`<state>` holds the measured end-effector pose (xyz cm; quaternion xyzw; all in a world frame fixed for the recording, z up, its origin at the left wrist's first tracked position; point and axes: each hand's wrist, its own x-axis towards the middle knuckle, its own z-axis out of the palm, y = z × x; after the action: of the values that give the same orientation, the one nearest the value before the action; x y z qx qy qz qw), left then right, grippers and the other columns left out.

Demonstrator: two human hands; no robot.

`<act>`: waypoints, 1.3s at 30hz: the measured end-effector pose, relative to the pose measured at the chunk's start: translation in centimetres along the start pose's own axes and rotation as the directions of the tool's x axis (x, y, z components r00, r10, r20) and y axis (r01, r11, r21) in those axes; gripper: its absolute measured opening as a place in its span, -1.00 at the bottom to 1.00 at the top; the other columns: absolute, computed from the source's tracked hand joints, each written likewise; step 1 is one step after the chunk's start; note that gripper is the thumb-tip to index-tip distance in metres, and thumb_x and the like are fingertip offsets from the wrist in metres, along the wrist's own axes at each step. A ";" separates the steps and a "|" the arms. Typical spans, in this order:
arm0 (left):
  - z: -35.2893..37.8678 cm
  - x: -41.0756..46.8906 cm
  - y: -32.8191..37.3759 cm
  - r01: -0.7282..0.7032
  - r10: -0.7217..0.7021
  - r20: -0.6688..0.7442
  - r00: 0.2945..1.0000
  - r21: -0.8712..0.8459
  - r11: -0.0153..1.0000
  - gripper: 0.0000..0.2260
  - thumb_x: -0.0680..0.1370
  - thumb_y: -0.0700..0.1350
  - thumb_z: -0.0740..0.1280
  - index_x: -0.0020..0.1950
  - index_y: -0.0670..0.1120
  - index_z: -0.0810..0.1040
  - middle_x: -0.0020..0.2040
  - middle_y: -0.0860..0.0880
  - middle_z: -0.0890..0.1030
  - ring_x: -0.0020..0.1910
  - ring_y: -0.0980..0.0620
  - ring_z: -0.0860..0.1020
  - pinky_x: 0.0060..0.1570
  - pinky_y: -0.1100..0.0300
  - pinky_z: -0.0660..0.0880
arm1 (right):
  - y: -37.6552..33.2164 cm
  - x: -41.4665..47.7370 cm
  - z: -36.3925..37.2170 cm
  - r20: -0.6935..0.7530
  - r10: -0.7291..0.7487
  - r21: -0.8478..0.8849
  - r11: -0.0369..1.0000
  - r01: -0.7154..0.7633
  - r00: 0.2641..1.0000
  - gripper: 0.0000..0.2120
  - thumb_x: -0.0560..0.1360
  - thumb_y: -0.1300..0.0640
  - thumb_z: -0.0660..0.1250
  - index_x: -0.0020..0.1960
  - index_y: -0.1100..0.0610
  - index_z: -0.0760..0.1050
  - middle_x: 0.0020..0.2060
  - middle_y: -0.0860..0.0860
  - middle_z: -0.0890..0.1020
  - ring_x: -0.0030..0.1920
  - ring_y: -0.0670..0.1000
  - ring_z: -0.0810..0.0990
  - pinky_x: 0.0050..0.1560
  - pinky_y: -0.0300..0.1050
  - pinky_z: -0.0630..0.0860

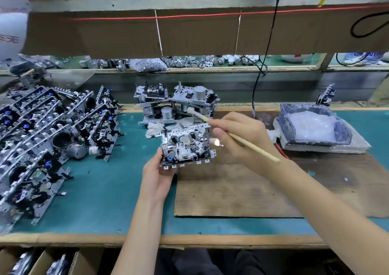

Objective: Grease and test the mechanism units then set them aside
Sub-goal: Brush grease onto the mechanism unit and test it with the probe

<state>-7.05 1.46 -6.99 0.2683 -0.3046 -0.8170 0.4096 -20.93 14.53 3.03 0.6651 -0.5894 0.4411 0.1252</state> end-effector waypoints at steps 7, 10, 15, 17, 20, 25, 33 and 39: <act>0.2 0.0 0.1 -0.006 0.007 -0.064 0.998 0.015 1.000 -0.81 0.62 -0.14 0.16 -0.05 -0.14 0.55 -0.24 -0.01 0.66 -0.29 0.10 0.59 -0.39 0.33 0.51 | -1.4 -0.6 0.6 0.214 -0.091 0.021 0.996 0.089 0.972 -0.88 0.44 0.32 0.32 -0.07 0.34 0.59 -0.26 0.13 0.61 -0.27 0.09 0.59 -0.22 -0.08 0.51; 0.2 -0.1 0.1 -0.013 0.013 -0.060 0.998 0.014 1.000 -0.81 0.62 -0.14 0.16 -0.05 -0.15 0.55 -0.23 -0.02 0.66 -0.29 0.10 0.60 -0.39 0.33 0.51 | -1.2 -0.6 0.8 0.257 -0.095 0.016 0.995 0.094 0.962 -0.88 0.45 0.31 0.31 -0.07 0.33 0.59 -0.27 0.13 0.60 -0.28 0.11 0.58 -0.29 0.03 0.53; 0.1 -0.1 0.1 -0.020 0.021 -0.049 0.999 0.027 0.999 -0.80 0.62 -0.14 0.16 -0.06 -0.15 0.55 -0.23 -0.02 0.67 -0.29 0.10 0.60 -0.37 0.32 0.51 | -1.0 -0.6 0.9 0.257 -0.087 0.006 0.996 0.089 0.963 -0.87 0.45 0.29 0.29 -0.08 0.32 0.59 -0.28 0.13 0.59 -0.30 0.11 0.58 -0.31 0.04 0.53; 0.1 -0.2 0.2 -0.020 0.021 -0.045 0.999 0.027 0.999 -0.80 0.62 -0.14 0.16 -0.06 -0.15 0.55 -0.24 -0.01 0.67 -0.30 0.11 0.60 -0.38 0.32 0.51 | -1.0 -0.6 0.9 0.255 -0.085 0.009 0.996 0.086 0.963 -0.87 0.46 0.29 0.29 -0.09 0.32 0.59 -0.28 0.13 0.59 -0.30 0.11 0.58 -0.30 0.04 0.53; 0.3 -0.1 0.1 -0.024 0.025 -0.048 0.999 0.017 1.000 -0.80 0.62 -0.15 0.16 -0.08 -0.14 0.55 -0.27 0.00 0.67 -0.33 0.12 0.60 -0.42 0.34 0.49 | -0.9 -0.6 0.9 0.260 -0.079 0.009 0.997 0.080 0.962 -0.86 0.46 0.29 0.28 -0.09 0.32 0.59 -0.29 0.13 0.59 -0.30 0.11 0.57 -0.30 0.05 0.53; 0.2 -0.1 0.1 -0.035 0.035 -0.039 0.999 0.007 0.999 -0.80 0.62 -0.15 0.16 -0.08 -0.15 0.55 -0.27 0.00 0.68 -0.34 0.13 0.62 -0.41 0.33 0.50 | -1.0 -0.6 0.9 0.268 -0.068 -0.003 0.997 0.072 0.961 -0.85 0.46 0.29 0.28 -0.09 0.32 0.60 -0.28 0.14 0.59 -0.29 0.12 0.58 -0.29 0.06 0.53; 0.1 -0.1 0.1 -0.039 0.039 0.001 0.999 0.033 0.999 -0.78 0.62 -0.13 0.14 -0.04 -0.16 0.56 -0.20 -0.03 0.68 -0.24 0.09 0.63 -0.27 0.28 0.55 | -1.1 -0.5 0.9 0.252 -0.070 -0.011 0.997 0.075 0.965 -0.85 0.46 0.27 0.27 -0.11 0.33 0.59 -0.31 0.14 0.57 -0.32 0.14 0.56 -0.32 0.06 0.51; 0.0 -0.1 0.0 -0.041 0.041 0.003 0.999 0.060 0.997 -0.78 0.62 -0.12 0.14 -0.04 -0.15 0.56 -0.19 -0.03 0.68 -0.23 0.07 0.61 -0.24 0.23 0.53 | -1.0 -0.4 1.0 0.258 -0.074 -0.024 0.996 0.083 0.963 -0.85 0.46 0.29 0.27 -0.09 0.33 0.59 -0.29 0.14 0.58 -0.31 0.13 0.57 -0.31 0.05 0.53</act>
<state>-7.03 1.51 -6.95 0.2734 -0.3347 -0.7993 0.4176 -19.54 14.39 2.50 0.7373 -0.5812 0.3357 0.0765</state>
